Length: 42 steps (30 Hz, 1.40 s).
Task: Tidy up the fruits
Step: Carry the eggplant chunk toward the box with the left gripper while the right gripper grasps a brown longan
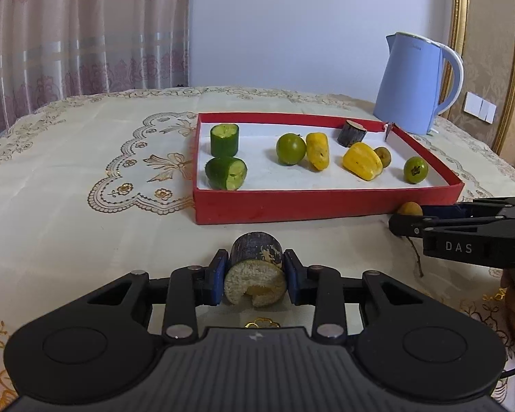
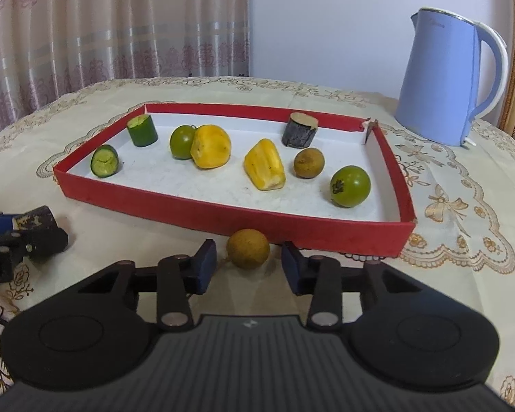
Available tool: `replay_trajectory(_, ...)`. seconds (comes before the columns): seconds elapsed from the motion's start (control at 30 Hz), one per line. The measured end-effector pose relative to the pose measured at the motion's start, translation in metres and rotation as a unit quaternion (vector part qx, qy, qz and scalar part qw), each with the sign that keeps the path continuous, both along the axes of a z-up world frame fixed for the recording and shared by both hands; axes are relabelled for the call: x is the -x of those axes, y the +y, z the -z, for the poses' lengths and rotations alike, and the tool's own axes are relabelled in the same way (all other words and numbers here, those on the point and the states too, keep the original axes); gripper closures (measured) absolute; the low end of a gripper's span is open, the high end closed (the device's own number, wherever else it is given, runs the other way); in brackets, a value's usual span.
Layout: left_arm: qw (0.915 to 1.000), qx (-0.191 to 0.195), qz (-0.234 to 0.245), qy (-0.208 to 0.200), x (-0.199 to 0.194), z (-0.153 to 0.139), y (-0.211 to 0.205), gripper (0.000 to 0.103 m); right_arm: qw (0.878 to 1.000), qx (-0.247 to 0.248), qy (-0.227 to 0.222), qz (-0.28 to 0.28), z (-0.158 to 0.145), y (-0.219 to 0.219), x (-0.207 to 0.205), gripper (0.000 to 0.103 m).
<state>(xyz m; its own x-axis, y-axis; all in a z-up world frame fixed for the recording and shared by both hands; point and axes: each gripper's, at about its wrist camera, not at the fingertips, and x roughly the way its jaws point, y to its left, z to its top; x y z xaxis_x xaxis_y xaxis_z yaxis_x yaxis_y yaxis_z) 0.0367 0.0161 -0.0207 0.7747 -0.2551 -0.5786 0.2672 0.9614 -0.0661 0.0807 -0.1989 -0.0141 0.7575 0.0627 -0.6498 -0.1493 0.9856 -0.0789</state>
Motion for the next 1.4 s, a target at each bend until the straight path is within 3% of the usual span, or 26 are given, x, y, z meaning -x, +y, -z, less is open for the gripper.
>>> replay_trajectory(0.2, 0.9999, -0.011, -0.003, -0.004, 0.000, 0.002, -0.003, 0.070, 1.000, 0.002, -0.004, -0.008, -0.001, 0.002, 0.002, 0.074)
replay_trajectory(0.53, 0.9998, 0.005, -0.004, -0.018, 0.004, -0.008, 0.001, 0.070, 0.998, -0.016, -0.056, 0.005, -0.022, -0.018, 0.028, 0.075)
replay_trajectory(1.07, 0.9980, -0.027, -0.002, -0.058, -0.004, -0.039, -0.030, 0.070, 0.993, -0.099, -0.063, 0.010, -0.015, -0.047, 0.040, 0.075)
replay_trajectory(1.4, 0.9968, -0.048, -0.009, -0.063, -0.019, -0.044, -0.049, 0.069, 0.992, -0.105, -0.066, 0.009, -0.016, -0.048, 0.043, 0.075)
